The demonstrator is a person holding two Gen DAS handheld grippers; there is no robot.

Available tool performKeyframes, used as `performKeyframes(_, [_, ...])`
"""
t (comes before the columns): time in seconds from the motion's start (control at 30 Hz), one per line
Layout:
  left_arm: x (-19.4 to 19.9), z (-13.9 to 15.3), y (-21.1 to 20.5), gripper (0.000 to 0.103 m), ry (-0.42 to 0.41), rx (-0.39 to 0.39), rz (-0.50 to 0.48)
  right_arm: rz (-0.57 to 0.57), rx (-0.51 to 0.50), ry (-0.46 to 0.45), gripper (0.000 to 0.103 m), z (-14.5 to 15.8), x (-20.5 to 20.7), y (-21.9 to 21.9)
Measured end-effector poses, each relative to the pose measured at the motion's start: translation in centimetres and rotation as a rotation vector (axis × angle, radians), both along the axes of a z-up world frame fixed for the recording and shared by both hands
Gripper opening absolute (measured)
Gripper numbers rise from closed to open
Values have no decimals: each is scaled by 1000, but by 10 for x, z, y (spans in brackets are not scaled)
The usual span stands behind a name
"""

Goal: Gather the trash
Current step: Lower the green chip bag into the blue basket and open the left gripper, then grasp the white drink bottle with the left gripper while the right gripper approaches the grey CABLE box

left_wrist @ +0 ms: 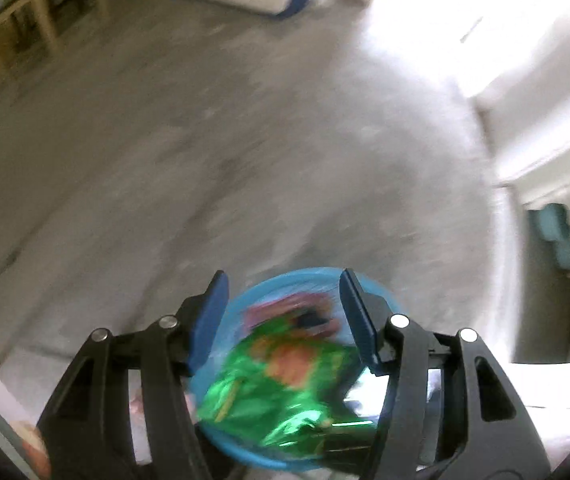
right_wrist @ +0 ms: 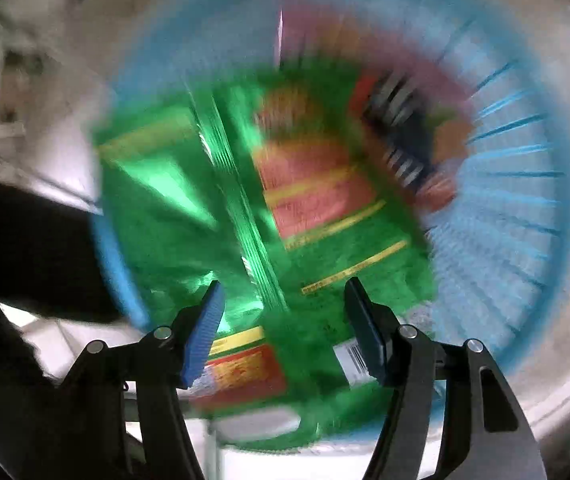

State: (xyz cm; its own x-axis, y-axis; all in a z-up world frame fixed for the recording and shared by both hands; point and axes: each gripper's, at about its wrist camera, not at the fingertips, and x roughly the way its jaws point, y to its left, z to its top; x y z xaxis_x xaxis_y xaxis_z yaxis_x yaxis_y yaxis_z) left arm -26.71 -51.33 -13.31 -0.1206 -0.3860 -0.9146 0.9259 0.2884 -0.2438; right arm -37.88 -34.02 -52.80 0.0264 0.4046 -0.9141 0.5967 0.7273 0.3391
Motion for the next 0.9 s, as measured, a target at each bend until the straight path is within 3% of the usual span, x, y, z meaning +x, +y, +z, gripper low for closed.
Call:
performKeyframes(0.13, [-15, 37, -13, 53, 37, -86, -2, 124, 26, 214, 62, -112, 32, 11])
performKeyframes(0.17, [-15, 46, -13, 53, 41, -104, 0, 150, -57, 317, 61, -147, 38, 5])
performKeyframes(0.2, [-15, 57, -12, 53, 44, -126, 5, 175, -106, 362, 61, -167, 42, 1])
performKeyframes(0.3, [-10, 88, -2, 53, 46, -170, 26, 117, -87, 401, 61, -214, 54, -14])
performKeyframes(0.43, [3, 137, 29, 53, 72, -208, 60, 117, -114, 421, 61, -251, 68, -17])
performKeyframes(0.53, [7, 181, 69, 53, 77, -239, 71, 126, -110, 358, 63, -248, 70, -16])
performKeyframes(0.6, [8, 210, 99, 55, 72, -279, 65, 62, -51, 256, 64, -230, 68, -19])
performKeyframes(0.73, [16, 277, 184, 66, 64, -395, 72, 22, -91, 56, 72, -191, 81, -18])
performKeyframes(0.77, [21, 286, 198, 71, 19, -408, 83, -5, -104, 27, 72, -185, 89, -20])
performKeyframes(0.83, [44, 310, 245, 83, -180, -424, 153, -62, -118, -29, 72, -172, 97, -24])
performKeyframes(0.9, [74, 318, 284, 87, -326, -397, 222, -100, -133, -115, 72, -148, 104, -16])
